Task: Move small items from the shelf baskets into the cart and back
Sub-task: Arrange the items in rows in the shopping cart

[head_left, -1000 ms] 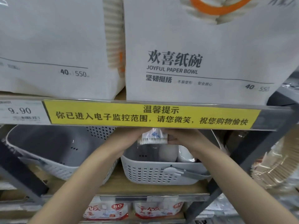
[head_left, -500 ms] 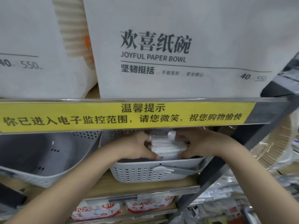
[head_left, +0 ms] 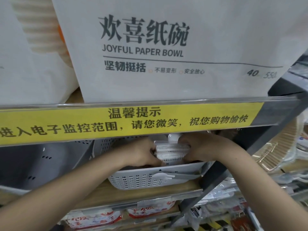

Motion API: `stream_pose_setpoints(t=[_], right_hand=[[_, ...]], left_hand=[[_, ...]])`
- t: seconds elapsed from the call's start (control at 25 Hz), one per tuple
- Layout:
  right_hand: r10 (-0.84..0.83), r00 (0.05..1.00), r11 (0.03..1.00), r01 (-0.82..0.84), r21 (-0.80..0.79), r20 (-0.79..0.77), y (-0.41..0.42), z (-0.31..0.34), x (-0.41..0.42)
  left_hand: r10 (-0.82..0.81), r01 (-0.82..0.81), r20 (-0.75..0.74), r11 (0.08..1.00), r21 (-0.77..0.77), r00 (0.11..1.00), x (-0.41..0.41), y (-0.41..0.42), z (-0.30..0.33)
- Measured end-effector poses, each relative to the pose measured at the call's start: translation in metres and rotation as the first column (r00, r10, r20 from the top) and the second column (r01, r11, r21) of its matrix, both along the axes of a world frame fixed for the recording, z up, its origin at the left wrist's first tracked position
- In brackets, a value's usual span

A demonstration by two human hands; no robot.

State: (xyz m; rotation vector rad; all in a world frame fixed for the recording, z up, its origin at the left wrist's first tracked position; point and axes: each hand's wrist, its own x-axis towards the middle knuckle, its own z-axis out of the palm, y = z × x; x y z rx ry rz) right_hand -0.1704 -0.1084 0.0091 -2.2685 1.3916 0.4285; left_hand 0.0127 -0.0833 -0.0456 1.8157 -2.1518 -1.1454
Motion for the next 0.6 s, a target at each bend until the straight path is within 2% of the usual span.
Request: stream_pose_setpoints(t=[0.16, 0.44, 0.6], right_hand=[[-0.036, 0.999, 0.998, 0.035, -0.044, -0.005, 0.004, 0.000, 0.001], [0.071, 0.994, 0.997, -0.073, -0.028, -0.084, 0.001, -0.002, 0.005], [0.018, 0.996, 1.000, -0.020, -0.022, -0.088, 0.002, -0.005, 0.002]], left_hand=[[0.066, -0.069, -0.065, 0.997, -0.045, 0.996, -0.002, -0.001, -0.002], [-0.046, 0.047, 0.032, 0.998, -0.041, 0.998, 0.002, -0.002, -0.009], [-0.082, 0.081, 0.014, 0.996, 0.038, 0.997, 0.005, -0.002, -0.007]])
